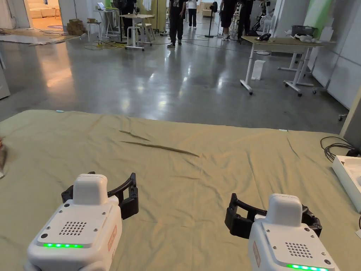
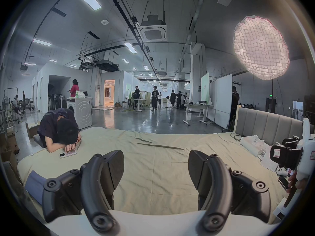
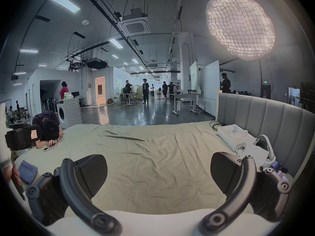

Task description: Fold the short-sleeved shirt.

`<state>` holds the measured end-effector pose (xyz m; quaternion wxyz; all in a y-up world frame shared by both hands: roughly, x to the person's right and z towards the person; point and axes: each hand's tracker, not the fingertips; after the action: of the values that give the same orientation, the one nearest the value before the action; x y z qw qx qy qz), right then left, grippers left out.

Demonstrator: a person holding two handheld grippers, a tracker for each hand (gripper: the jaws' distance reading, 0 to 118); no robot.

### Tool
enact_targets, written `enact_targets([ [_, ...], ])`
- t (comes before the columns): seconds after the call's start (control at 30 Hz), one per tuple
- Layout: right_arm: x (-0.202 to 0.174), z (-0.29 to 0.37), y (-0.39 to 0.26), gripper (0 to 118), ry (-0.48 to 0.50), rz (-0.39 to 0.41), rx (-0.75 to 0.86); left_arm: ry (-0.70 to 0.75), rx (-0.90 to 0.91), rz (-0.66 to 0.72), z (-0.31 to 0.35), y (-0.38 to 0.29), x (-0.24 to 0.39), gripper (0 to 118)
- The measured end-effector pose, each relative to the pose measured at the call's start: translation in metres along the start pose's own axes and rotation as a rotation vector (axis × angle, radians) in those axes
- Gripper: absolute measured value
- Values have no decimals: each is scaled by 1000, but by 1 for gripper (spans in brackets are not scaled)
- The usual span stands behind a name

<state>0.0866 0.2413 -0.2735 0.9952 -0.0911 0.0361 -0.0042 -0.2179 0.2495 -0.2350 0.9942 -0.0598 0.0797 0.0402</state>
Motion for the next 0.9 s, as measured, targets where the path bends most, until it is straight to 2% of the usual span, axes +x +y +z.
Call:
enact_targets([
  [0.27,9,-3,5,118,10,-5,-25,6,-7,-55,-1,-2,6,82],
  [0.4,16,-8,9,118,50,-78,-53,0,-10,-74,-1,-1,11,82],
  [0.47,17,-11,11,118,14,-113,-67,3,-15,-76,-2,-1,11,82],
  [0.57,18,-16,15,118,-41,-122,-101,0,-13,-74,-1,-1,10,82],
  [0.9,20,-15,29,118,-29,-175,-89,-10,-13,-77,1,1,10,82],
])
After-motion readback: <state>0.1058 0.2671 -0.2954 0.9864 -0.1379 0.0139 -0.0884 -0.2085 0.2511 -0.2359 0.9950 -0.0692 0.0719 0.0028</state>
